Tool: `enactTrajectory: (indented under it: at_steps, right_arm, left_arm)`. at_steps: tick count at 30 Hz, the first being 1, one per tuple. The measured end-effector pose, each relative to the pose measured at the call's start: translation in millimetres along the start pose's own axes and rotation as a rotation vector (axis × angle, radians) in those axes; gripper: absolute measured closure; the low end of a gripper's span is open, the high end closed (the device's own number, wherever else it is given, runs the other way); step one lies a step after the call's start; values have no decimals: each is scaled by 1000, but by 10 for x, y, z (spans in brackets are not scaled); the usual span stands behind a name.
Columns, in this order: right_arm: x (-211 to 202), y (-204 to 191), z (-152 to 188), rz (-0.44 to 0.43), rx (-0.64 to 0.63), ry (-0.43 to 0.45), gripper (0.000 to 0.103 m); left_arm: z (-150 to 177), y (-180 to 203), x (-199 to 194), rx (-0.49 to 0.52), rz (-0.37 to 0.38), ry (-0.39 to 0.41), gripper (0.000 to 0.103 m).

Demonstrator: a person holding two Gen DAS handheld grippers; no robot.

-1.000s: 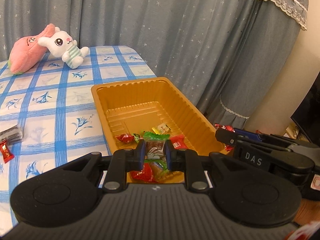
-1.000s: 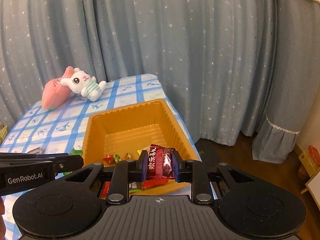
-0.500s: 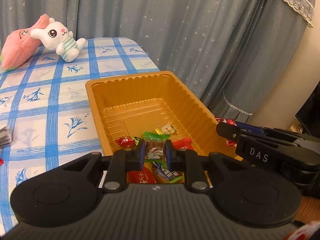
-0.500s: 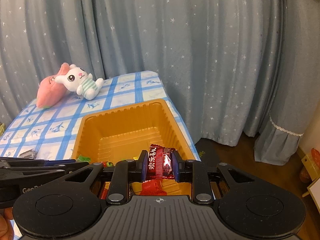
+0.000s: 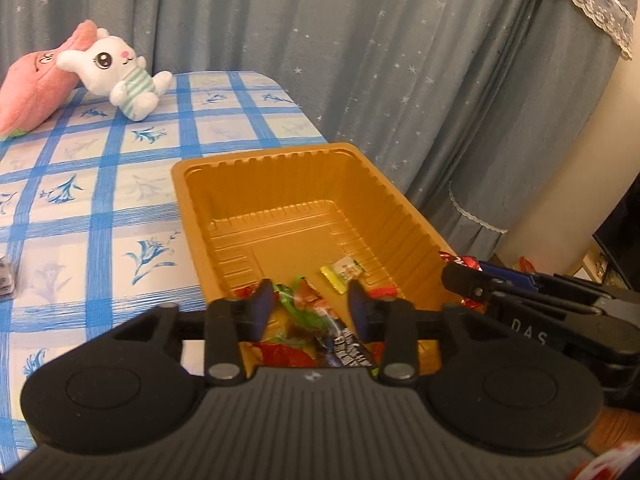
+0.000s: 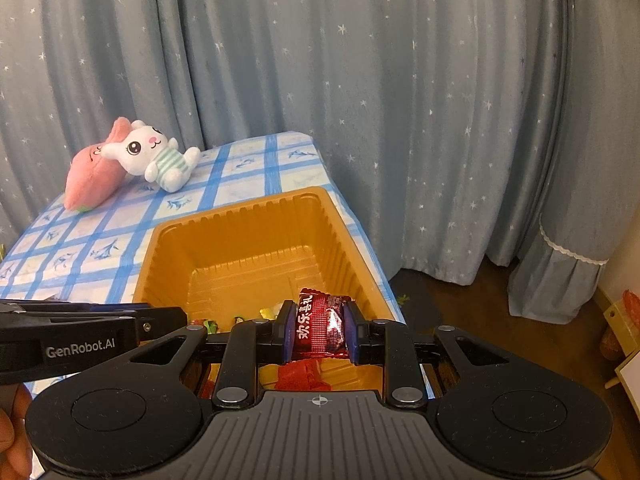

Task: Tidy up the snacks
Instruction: 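Open the left gripper over the tray while the right releases its red candy, then move both open grippers back toward the red candy and dark packet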

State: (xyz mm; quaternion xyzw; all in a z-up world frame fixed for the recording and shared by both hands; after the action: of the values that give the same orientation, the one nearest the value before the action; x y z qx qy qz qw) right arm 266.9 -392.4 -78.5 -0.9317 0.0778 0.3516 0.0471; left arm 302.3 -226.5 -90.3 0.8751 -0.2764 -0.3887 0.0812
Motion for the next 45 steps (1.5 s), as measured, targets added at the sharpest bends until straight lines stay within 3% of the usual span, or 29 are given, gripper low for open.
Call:
enactTrajectory:
  at_steps: [14, 19, 21, 22, 32, 45]
  right_arm:
    - [-24, -135, -5, -52, 8, -4, 77]
    - [1, -218, -62, -126, 26, -2, 75]
    - [-7, -213, -65, -121, 42, -5, 39]
    - [-23, -203, -64, -120, 55, -4, 36]
    - [-490, -171, 163, -101, 114, -42, 36]
    - [-1171, -646, 541, -156, 71, -59, 36]
  left_arm:
    - [277, -311, -448, -62, -67, 39, 65]
    - [314, -384, -569, -66, -93, 45, 62]
    - [334, -399, -625, -61, -106, 46, 60]
    - [345, -403, -657, -57, -112, 48, 59]
    - [551, -435, -1054, -55, -141, 55, 48]
    - [824, -561, -1847, -69, -202, 101, 36]
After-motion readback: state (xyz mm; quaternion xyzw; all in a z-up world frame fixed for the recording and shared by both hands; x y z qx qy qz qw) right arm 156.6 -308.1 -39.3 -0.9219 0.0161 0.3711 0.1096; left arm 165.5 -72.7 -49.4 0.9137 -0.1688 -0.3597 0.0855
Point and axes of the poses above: each gripper's, at about its wrist camera, not at the fingertips, and x roughly the way its jaws point, y to its right, z to its underside, the point moved 4 cm from there along x, roughly the way its jaws point, and after that the axes turned 11 degrees about z, right-handed, at the moved point
